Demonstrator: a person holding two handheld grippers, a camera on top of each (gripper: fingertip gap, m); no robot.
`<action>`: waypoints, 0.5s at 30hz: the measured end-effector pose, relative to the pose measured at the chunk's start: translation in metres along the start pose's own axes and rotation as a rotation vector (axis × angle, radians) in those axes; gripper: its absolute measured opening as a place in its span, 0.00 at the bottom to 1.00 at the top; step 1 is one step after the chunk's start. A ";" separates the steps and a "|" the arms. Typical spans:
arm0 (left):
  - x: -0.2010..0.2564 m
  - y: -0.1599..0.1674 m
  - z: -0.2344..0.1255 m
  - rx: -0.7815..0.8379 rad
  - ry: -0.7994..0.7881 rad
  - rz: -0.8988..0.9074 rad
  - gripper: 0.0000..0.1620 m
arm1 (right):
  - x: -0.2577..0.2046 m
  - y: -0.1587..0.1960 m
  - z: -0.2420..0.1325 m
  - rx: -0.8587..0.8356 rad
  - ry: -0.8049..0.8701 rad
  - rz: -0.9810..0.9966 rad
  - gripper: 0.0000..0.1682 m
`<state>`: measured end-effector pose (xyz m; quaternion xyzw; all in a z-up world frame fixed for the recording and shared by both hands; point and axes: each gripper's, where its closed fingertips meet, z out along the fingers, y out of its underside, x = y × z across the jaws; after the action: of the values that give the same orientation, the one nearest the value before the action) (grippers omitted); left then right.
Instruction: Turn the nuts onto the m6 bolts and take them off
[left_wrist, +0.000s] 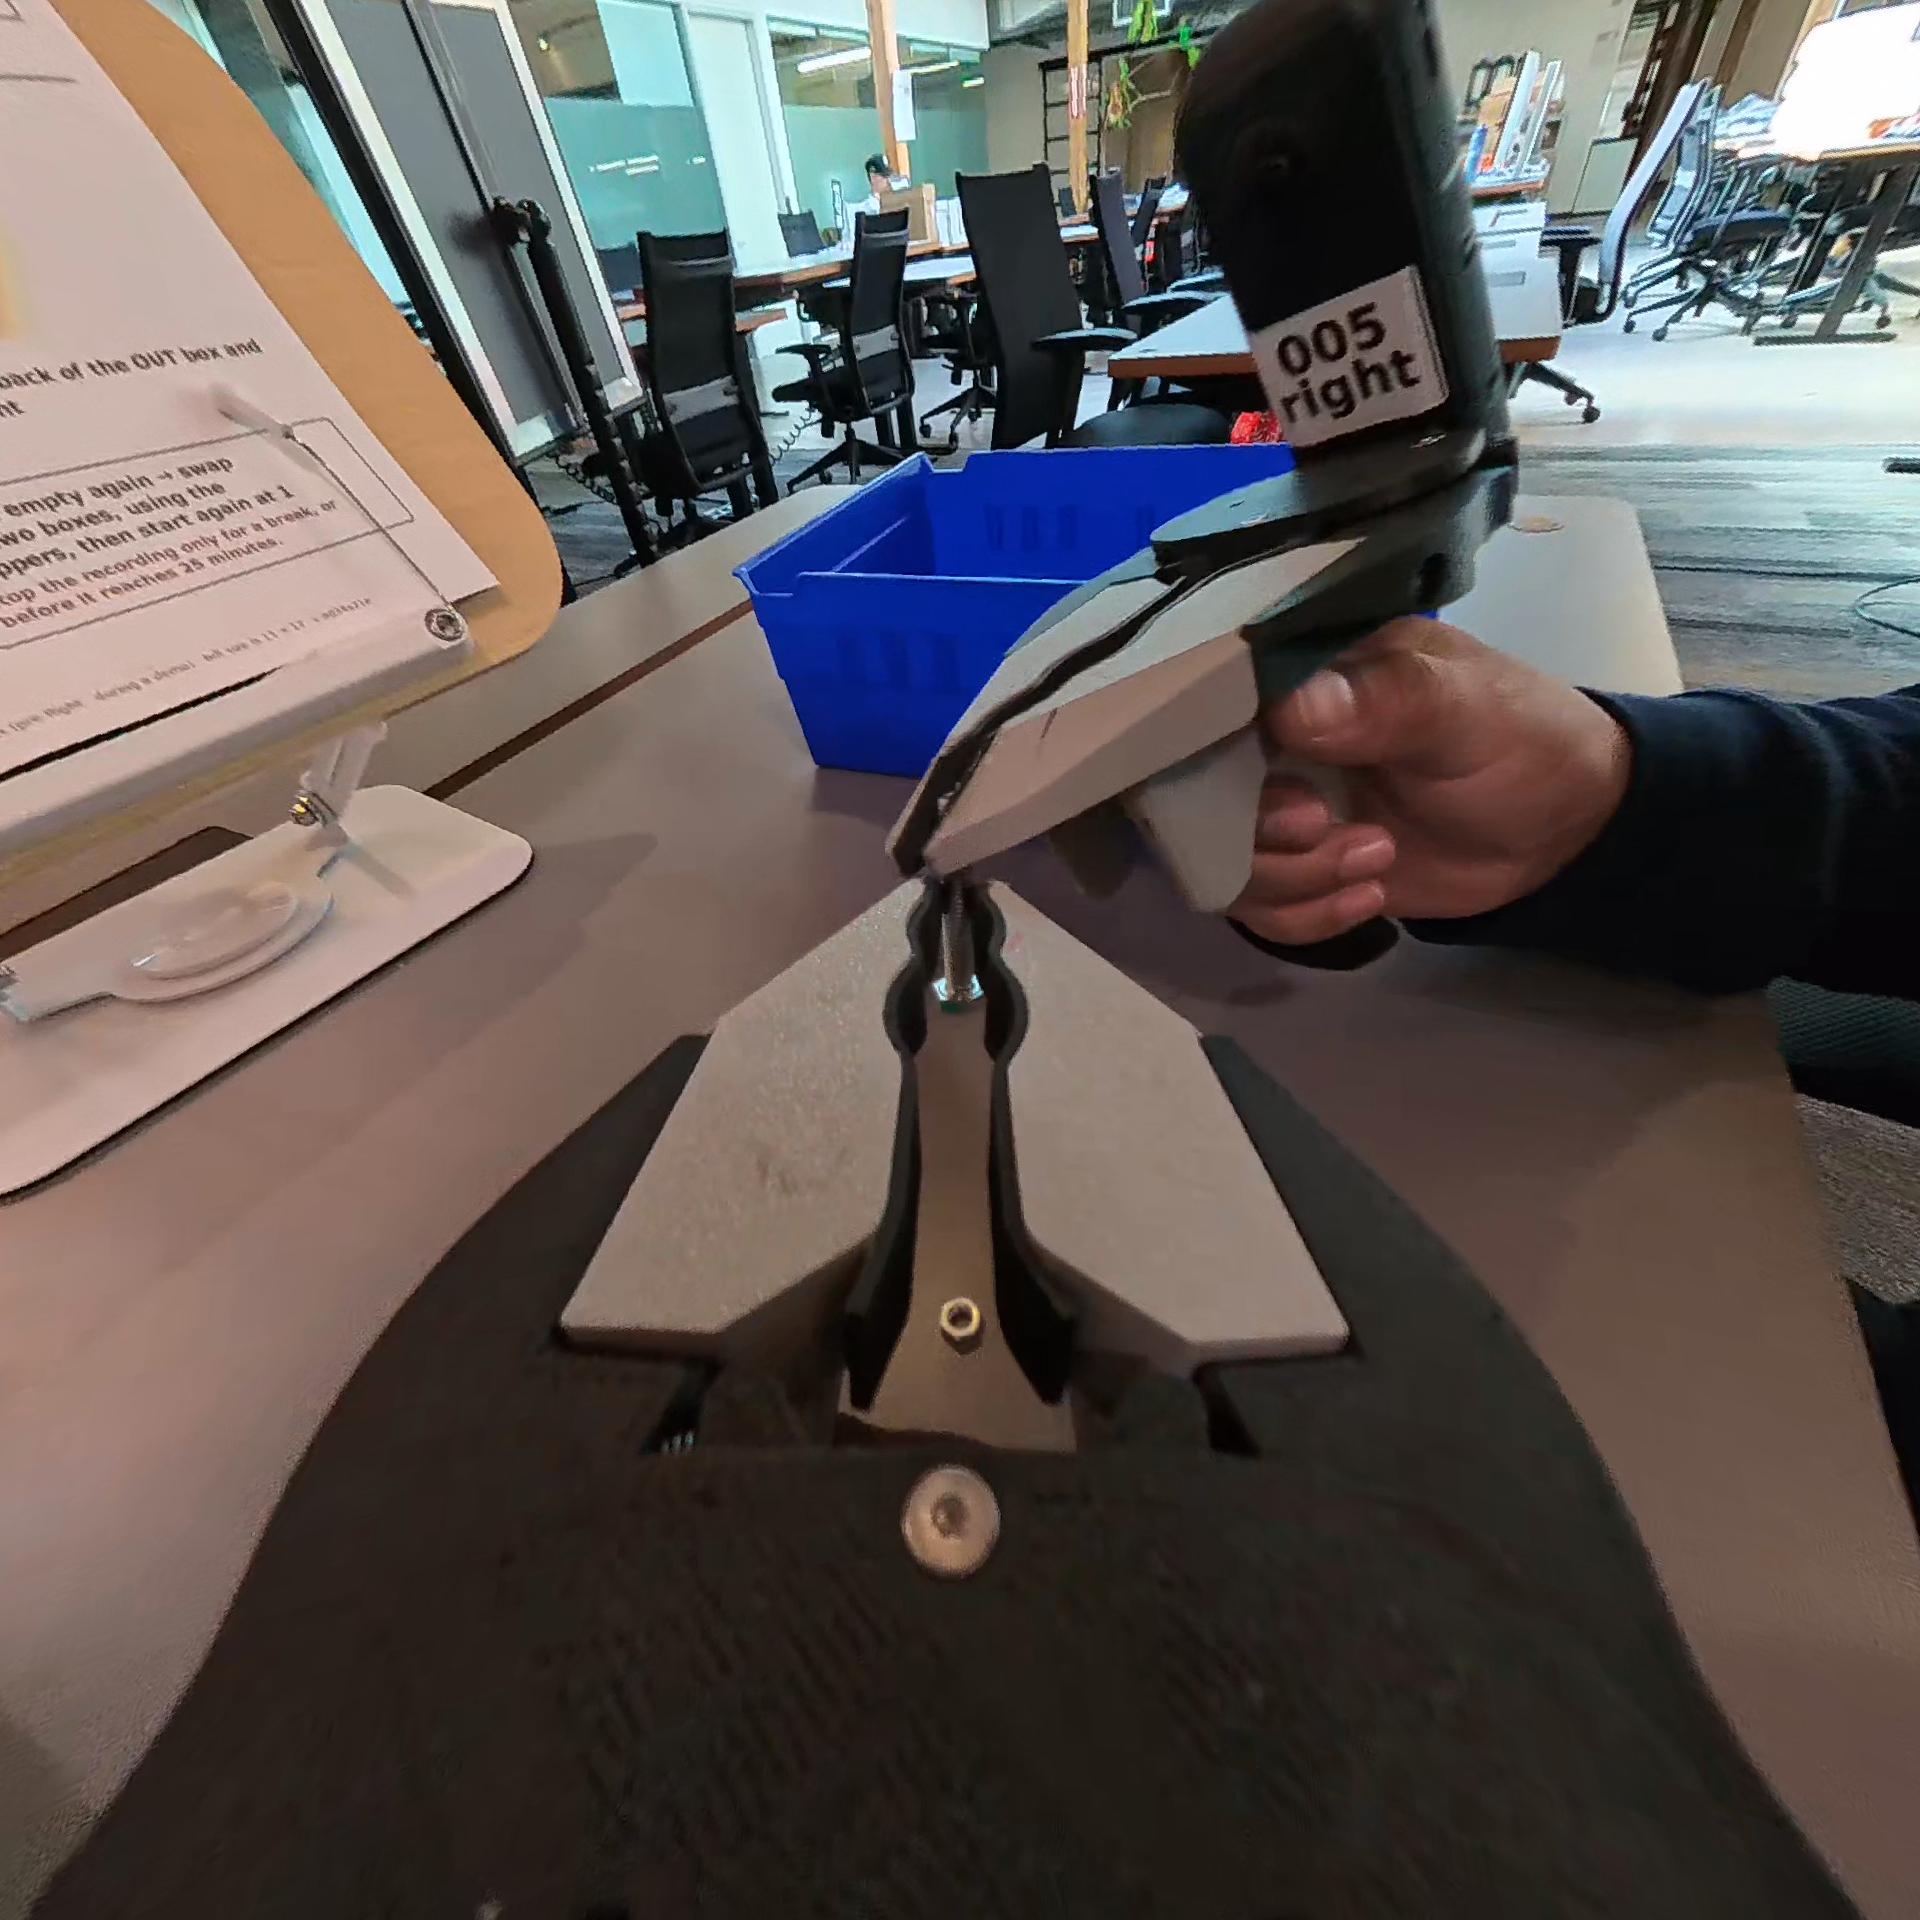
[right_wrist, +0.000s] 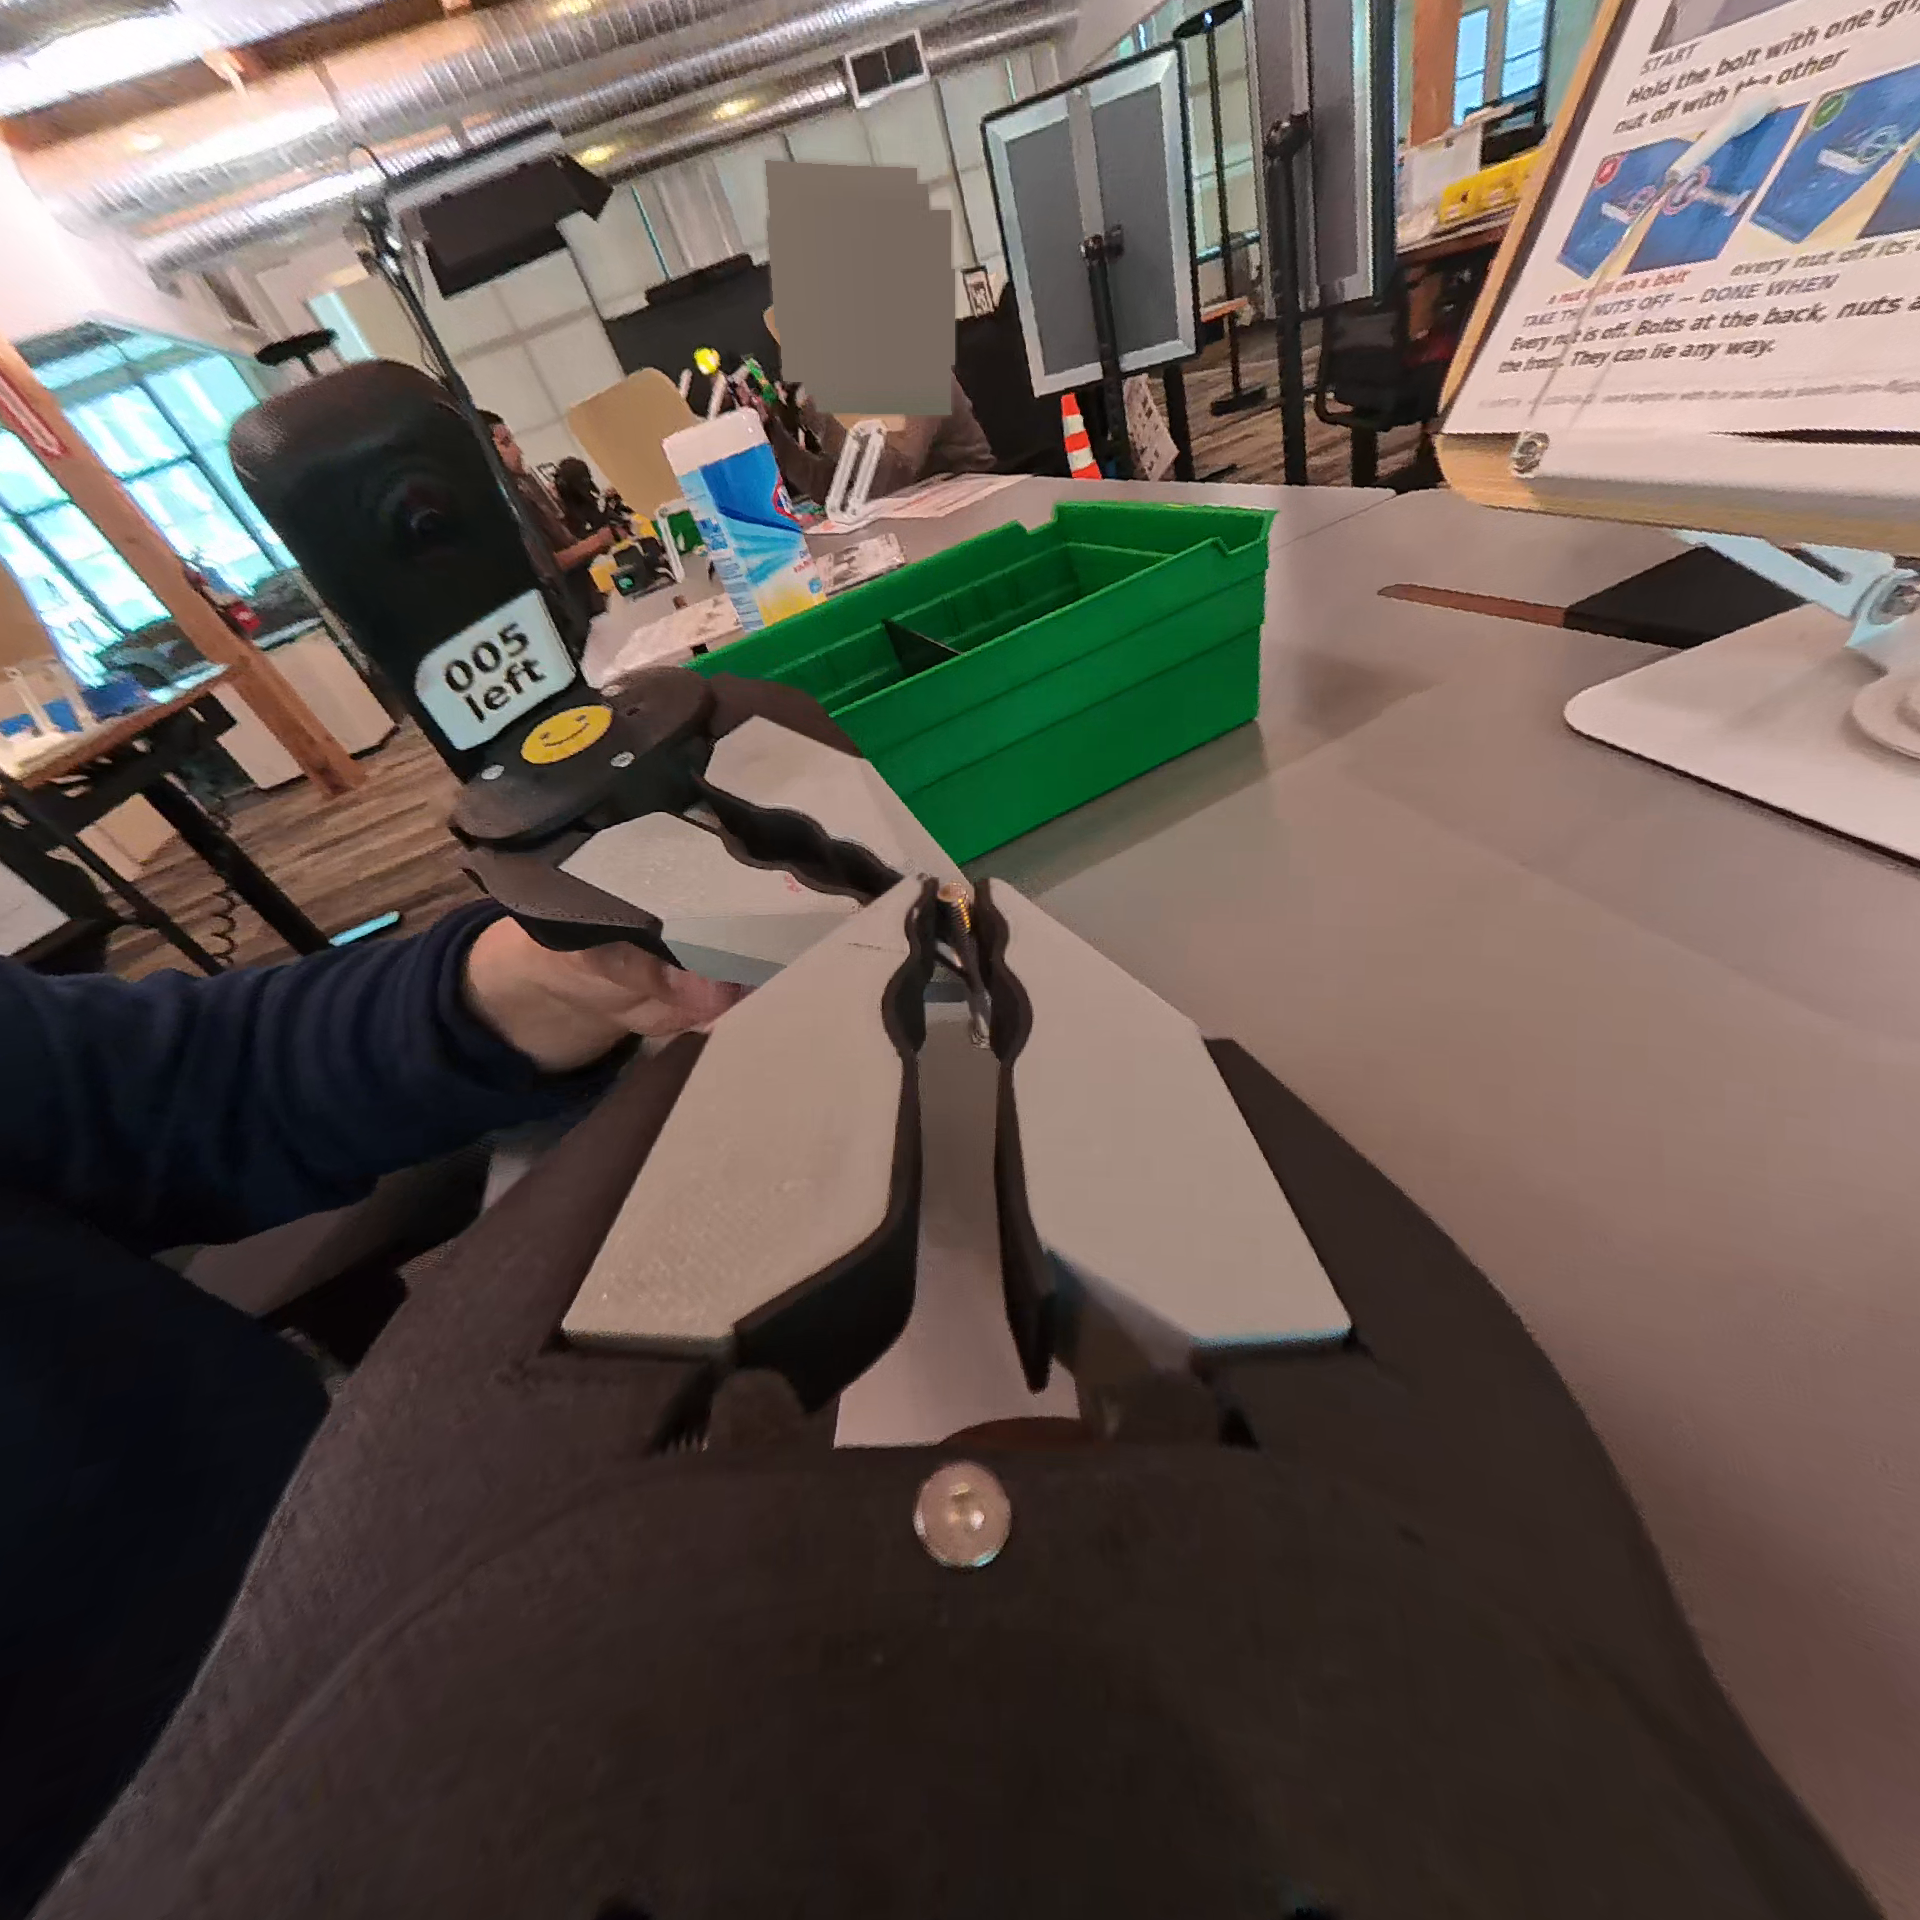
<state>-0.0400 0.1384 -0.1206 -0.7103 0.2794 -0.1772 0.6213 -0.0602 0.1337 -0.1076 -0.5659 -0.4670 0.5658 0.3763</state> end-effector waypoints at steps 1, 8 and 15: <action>0.000 0.001 0.000 -0.001 0.001 -0.010 0.02 | 0.001 0.001 0.000 -0.004 0.010 -0.008 0.02; -0.002 0.010 -0.001 -0.043 0.025 -0.060 0.02 | 0.000 0.000 0.004 0.009 -0.016 0.031 0.01; 0.004 0.021 0.001 -0.094 0.057 -0.066 0.08 | -0.008 0.007 0.008 -0.014 -0.080 0.034 0.01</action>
<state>-0.0399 0.1358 -0.1421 -0.7422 0.2815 -0.2045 0.5728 -0.0670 0.1230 -0.1128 -0.5531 -0.4759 0.5910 0.3439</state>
